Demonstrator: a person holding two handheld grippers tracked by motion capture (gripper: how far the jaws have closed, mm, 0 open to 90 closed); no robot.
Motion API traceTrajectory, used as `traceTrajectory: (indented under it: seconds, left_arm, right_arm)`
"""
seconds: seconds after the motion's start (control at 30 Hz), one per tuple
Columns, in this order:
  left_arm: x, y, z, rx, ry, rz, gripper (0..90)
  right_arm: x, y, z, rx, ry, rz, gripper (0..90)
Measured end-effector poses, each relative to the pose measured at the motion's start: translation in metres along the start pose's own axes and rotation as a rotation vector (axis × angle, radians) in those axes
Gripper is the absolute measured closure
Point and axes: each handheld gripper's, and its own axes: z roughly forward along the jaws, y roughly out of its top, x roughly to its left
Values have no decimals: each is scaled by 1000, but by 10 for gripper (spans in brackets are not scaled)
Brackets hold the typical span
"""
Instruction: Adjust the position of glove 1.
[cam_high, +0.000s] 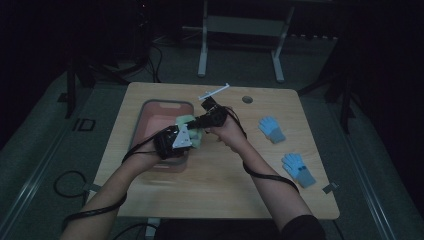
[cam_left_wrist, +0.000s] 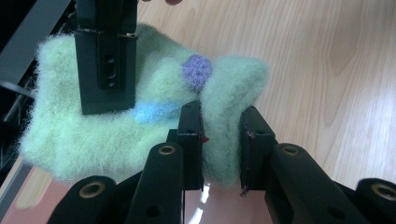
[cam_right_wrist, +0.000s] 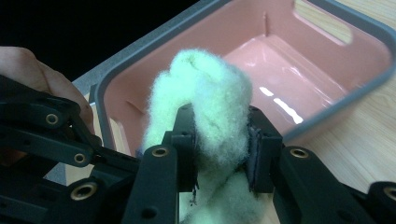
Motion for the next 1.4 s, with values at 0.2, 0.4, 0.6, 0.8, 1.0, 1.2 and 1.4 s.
traceTrajectory:
  seconds: [0.2, 0.4, 0.6, 0.8, 1.0, 1.2, 1.4]
  left_arm:
    - [5, -19, -8, 9, 12, -14, 740]
    - [12, -35, -12, 31, 13, -22, 741]
    - [20, -49, -9, 63, -5, -33, 740]
    - [27, -58, 2, 107, -37, -44, 740]
    - [30, -64, 19, 157, -70, -59, 740]
    - [37, -65, 32, 211, -108, -82, 736]
    - [40, -67, 44, 277, -140, -94, 717]
  right_arm:
    - [7, 11, 20, 13, 15, -9, 693]
    - [12, 20, 39, 18, 28, -21, 693]
    - [12, 25, 57, 28, 34, -14, 693]
    - [4, 25, 74, 56, 37, 5, 693]
    - [-3, 21, 89, 96, 24, 22, 692]
    - [-8, 19, 91, 101, -5, 30, 564]
    - [-17, 14, 70, 63, -7, 41, 473]
